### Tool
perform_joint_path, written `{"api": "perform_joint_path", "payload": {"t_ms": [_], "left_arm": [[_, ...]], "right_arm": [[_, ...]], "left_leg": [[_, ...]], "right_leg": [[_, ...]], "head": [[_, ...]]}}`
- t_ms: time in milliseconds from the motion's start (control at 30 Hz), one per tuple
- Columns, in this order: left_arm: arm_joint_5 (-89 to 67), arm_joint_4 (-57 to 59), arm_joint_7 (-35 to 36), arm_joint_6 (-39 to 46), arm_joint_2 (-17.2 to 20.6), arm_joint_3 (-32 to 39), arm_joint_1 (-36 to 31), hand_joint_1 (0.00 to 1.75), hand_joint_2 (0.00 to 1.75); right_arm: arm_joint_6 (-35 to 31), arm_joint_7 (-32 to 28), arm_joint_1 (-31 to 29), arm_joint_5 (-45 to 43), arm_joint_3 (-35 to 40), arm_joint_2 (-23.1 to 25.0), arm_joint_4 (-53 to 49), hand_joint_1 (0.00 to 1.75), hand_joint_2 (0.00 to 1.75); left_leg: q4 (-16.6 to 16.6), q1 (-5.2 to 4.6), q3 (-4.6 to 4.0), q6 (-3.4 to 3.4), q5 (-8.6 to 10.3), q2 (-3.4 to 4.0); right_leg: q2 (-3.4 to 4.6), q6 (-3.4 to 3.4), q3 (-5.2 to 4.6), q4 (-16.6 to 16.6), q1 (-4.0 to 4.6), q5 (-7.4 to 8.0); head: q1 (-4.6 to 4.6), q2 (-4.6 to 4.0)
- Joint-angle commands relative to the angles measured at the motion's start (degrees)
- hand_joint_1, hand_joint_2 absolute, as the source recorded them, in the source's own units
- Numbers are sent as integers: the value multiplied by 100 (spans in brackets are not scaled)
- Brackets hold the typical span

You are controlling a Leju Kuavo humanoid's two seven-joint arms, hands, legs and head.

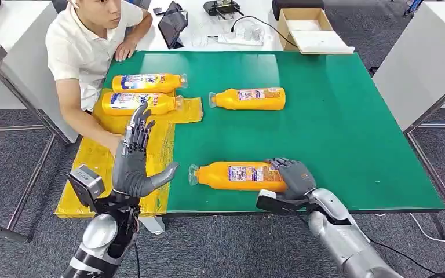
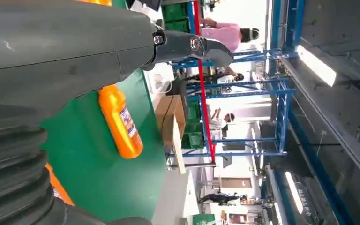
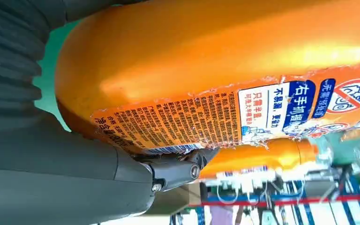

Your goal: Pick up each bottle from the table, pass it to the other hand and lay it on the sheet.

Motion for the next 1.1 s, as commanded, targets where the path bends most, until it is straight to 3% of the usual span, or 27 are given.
{"api": "perform_joint_path", "payload": {"t_ms": [33, 400, 633, 800, 1100], "left_arm": [[-5, -306, -320, 321, 31, 140, 255, 0, 175], [769, -466, -378, -121, -33, 230, 867, 0, 175], [1173, 156, 3, -621, -165, -119, 1517, 0, 175], [1245, 216, -6, -687, -190, -256, 1498, 0, 175], [1189, 132, -35, -647, -185, -248, 1461, 0, 175]], "right_arm": [[-355, -167, 136, -195, -590, 292, -669, 175, 175], [-500, -332, 541, -460, -938, 387, -1225, 175, 175], [-678, -756, 1452, -1092, -1210, 819, -2462, 175, 175], [-539, -866, 1724, -1380, -949, 1074, -2833, 175, 175], [-482, -879, 1704, -1444, -882, 1091, -2827, 175, 175]], "left_leg": [[-2, 4, 12, -10, -7, 17], [-7, 3, 13, -8, -7, 14], [-11, 1, 16, -9, -10, 10], [-10, 5, 13, -11, -12, 4], [-5, 5, -7, -10, -9, 9]], "right_leg": [[9, -11, 7, 0, 5, -3], [7, -9, 9, -6, 3, -4], [3, -10, 11, -8, 2, -9], [-4, -14, 7, -8, 6, -15], [-1, -10, -12, -5, 5, -10]], "head": [[-2, 0], [0, 0], [0, 0], [2, 0], [0, 0]]}}
